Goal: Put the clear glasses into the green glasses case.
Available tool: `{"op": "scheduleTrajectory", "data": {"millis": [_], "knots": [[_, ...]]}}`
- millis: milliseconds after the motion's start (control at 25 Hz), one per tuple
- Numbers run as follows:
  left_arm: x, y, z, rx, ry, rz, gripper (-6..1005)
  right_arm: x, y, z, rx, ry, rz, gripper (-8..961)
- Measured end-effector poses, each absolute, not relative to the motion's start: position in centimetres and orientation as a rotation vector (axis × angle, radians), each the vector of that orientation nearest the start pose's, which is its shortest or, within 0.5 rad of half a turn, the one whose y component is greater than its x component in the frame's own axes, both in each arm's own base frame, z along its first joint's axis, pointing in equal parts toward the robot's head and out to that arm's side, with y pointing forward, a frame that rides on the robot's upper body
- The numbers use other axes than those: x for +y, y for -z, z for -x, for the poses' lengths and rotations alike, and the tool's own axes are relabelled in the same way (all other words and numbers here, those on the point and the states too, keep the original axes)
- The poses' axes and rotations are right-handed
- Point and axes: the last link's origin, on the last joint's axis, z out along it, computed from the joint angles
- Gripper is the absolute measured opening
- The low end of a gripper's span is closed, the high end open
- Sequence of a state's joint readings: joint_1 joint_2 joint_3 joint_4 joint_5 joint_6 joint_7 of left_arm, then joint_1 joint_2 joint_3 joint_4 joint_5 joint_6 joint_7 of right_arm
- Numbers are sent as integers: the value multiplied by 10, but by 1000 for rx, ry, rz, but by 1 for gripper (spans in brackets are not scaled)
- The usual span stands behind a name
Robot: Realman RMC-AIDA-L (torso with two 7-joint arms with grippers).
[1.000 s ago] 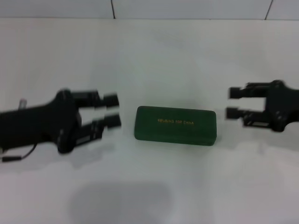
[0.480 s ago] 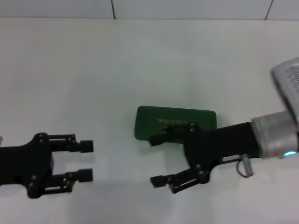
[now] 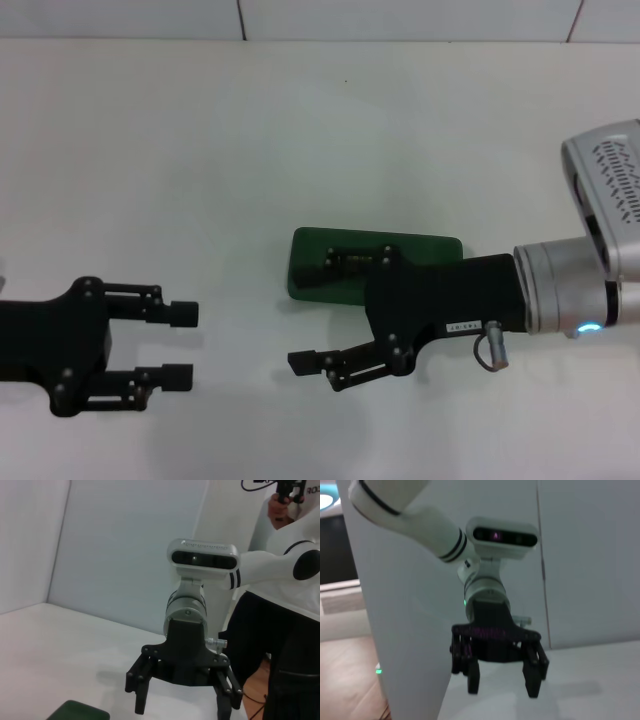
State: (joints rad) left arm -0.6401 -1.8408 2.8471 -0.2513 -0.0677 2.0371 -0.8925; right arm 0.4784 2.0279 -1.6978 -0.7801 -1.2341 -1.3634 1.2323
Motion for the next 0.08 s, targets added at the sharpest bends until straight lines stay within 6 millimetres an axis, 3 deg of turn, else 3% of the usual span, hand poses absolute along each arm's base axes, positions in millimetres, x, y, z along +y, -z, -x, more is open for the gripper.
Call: {"op": "scheduleTrajectory", "data": {"millis": [80], "knots": [[264, -48, 291, -359, 945, 3045, 597, 291, 74, -170, 124, -940, 3020, 864]]}}
